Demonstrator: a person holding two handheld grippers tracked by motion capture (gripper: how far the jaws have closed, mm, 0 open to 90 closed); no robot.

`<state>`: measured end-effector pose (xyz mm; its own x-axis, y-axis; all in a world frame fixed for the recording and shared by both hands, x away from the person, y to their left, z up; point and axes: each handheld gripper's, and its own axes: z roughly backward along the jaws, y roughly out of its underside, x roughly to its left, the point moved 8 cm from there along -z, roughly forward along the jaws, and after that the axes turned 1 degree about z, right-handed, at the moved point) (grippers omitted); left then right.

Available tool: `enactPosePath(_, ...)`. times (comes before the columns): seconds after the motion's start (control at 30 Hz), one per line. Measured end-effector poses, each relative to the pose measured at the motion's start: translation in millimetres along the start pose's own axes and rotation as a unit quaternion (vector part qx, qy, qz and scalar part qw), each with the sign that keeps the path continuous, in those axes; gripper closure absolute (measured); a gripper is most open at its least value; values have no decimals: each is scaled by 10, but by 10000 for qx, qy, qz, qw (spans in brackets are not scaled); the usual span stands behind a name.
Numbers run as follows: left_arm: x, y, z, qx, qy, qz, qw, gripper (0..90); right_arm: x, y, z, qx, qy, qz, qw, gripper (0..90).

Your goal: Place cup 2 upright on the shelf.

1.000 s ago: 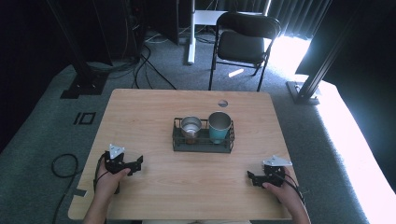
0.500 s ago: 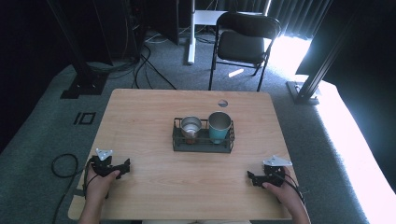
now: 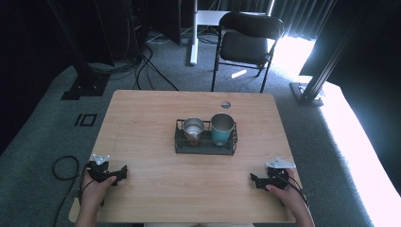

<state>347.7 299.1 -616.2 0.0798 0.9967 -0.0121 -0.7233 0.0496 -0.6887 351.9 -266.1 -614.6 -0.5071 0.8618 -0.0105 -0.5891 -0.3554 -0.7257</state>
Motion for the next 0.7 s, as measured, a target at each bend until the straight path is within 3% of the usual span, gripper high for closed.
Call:
enactPosePath(0.3, -78, 16, 11, -1, 225, -257, 9994, 13, 0, 0, 0, -1, -3, -3, 10000, 119)
enactPosePath(0.7, -79, 17, 10, 2, 222, -259, 9994, 13, 0, 0, -1, -5, -5, -7, 10000, 119)
